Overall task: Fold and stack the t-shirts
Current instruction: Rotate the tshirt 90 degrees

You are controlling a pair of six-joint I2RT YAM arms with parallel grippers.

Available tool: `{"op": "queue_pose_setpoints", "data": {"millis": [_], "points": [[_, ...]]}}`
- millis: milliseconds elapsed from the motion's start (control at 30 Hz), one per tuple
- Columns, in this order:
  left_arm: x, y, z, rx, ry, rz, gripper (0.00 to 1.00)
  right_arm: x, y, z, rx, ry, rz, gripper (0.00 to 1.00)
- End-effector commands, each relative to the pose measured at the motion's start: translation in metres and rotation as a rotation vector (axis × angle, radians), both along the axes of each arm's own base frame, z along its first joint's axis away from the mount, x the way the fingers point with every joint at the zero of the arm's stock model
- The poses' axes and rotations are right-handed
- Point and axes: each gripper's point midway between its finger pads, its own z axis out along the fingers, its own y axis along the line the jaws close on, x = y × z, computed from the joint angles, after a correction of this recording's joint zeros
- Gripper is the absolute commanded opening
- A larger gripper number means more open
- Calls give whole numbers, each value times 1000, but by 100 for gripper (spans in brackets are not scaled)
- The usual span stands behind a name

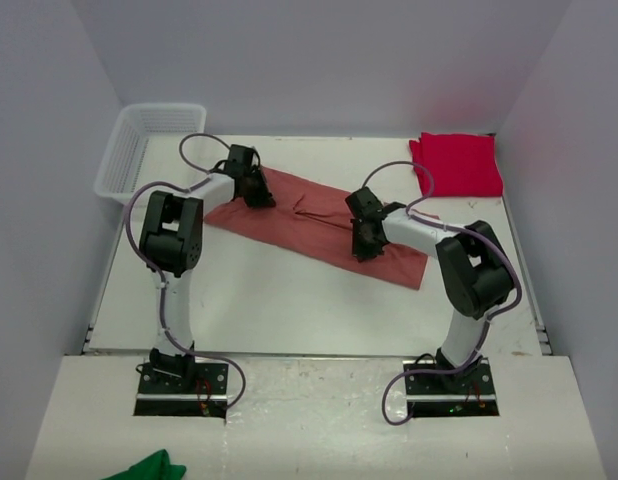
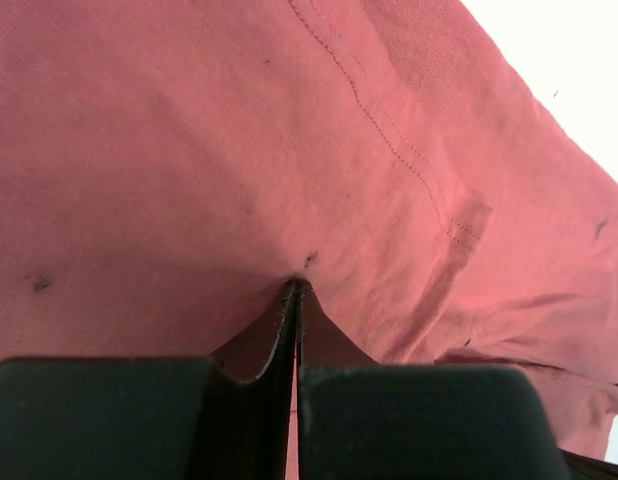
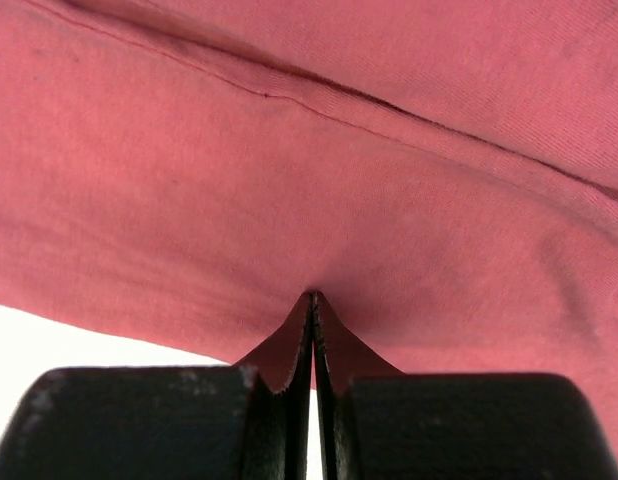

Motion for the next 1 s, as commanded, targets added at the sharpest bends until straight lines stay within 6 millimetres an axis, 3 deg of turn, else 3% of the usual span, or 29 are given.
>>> {"op": "queue_pose_setpoints", "data": {"millis": [0, 133, 167, 200, 267, 300, 433, 467, 533, 567, 667, 767, 967], "points": [[16, 8, -5, 40, -5, -13, 0, -36, -3, -34, 3, 118, -7, 0], [31, 1, -11, 42, -2, -52, 0, -53, 7, -40, 24, 142, 6, 0], [30, 1, -24, 44, 30, -65, 0, -59, 9, -43, 28, 152, 3, 0], [40, -4, -15, 29, 3, -80, 0, -64, 13, -45, 31, 156, 12, 0], [43, -9, -25, 22, 13, -108, 0, -73, 18, -50, 44, 168, 13, 0], [51, -14, -17, 2, -11, -124, 0, -80, 23, -52, 46, 178, 33, 0], [62, -28, -22, -49, -5, -179, 0, -100, 35, -63, 39, 206, 58, 0], [61, -31, -32, -58, 12, -199, 0, -108, 43, -67, 63, 231, 68, 0], [69, -42, -23, -106, -12, -238, 0, -120, 56, -70, 65, 247, 108, 0], [69, -44, -32, -117, 2, -248, 0, -125, 58, -75, 50, 265, 111, 0], [74, -52, -32, -161, -15, -279, 0, -136, 84, -72, 50, 272, 178, 0], [74, -56, -33, -201, -24, -313, 0, -141, 124, -63, 75, 256, 254, 0], [74, -50, -31, -209, -39, -347, 0, -139, 169, -41, 114, 231, 336, 0]]}}
